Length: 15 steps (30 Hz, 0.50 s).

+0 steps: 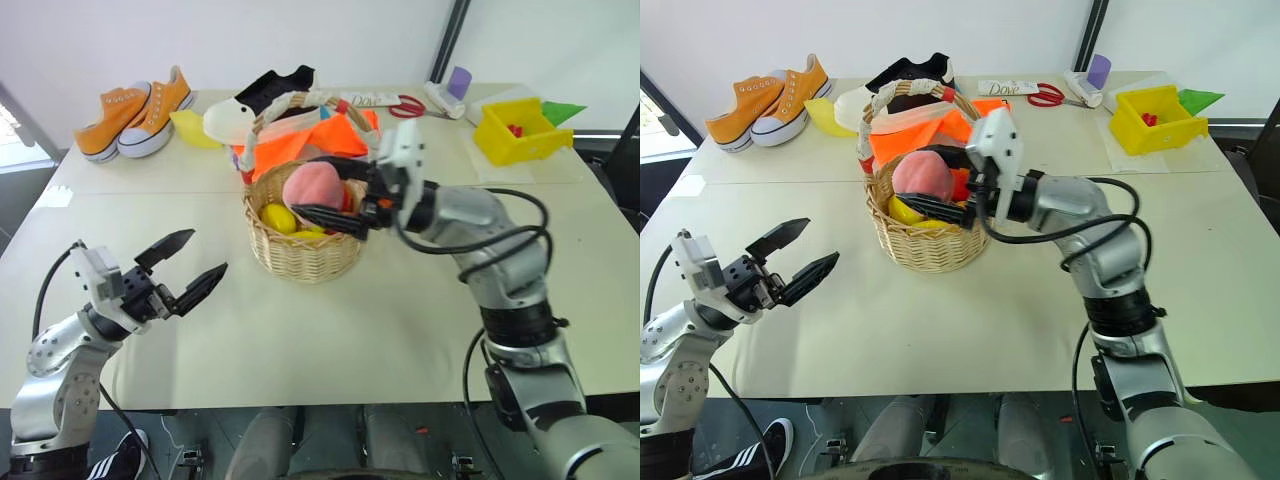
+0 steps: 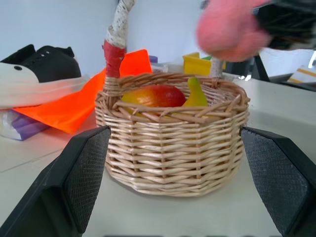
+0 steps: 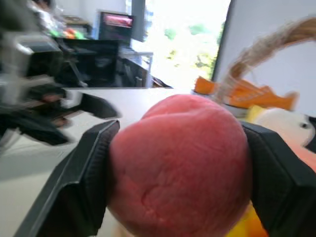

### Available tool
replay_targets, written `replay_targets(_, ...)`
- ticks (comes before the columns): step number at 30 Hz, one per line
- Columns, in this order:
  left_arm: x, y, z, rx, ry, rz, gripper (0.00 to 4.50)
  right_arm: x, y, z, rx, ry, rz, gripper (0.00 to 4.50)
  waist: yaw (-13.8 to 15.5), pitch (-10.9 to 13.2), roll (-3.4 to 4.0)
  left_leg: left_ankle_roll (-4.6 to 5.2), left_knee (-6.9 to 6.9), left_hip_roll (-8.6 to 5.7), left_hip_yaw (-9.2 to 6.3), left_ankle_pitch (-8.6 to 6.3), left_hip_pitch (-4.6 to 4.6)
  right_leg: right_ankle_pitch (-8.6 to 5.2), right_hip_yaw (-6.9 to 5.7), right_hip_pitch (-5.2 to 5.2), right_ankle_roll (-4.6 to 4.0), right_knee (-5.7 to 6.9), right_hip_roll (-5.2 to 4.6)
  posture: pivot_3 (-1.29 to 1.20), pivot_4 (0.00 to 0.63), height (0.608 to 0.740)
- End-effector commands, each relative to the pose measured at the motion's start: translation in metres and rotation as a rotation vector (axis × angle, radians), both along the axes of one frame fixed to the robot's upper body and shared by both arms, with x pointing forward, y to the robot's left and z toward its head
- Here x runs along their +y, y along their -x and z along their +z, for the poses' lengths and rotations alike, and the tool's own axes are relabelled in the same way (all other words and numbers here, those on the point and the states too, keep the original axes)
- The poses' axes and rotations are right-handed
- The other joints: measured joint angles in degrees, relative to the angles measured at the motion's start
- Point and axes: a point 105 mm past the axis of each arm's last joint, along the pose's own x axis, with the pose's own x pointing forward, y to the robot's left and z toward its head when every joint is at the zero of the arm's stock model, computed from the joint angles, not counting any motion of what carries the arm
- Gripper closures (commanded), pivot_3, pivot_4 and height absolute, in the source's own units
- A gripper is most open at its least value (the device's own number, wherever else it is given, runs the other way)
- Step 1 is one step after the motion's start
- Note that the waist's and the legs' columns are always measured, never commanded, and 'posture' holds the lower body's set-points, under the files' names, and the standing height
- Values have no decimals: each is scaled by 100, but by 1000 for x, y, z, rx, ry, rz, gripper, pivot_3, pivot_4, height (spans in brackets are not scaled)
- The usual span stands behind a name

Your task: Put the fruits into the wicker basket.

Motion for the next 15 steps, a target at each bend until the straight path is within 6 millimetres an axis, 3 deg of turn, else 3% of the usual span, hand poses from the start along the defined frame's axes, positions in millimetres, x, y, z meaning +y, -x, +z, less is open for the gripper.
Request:
replay_targets(1, -5, 6, 3, -26, -19, -18, 0, 4, -6, 12, -94, -17, -51, 15, -2, 0, 0, 1, -1, 1, 0, 1, 0, 0, 0, 0, 1, 2, 2, 0, 150, 740)
replay_targets(9, -5, 9, 0, -9, -11, -17, 0, -7, 0, 12, -125, -49, -50, 15, -1, 0, 1, -2, 0, 2, -1, 1, 0, 1, 1, -1, 0, 5, 5, 0, 150, 740)
replay_targets(15, -5, 10, 0, -12, -12, -15, 0, -39, 8, 13, -86, -56, -69, 15, 10, 0, 1, -1, 0, 2, -1, 1, 0, 1, 1, -1, 0, 5, 5, 0, 150, 740)
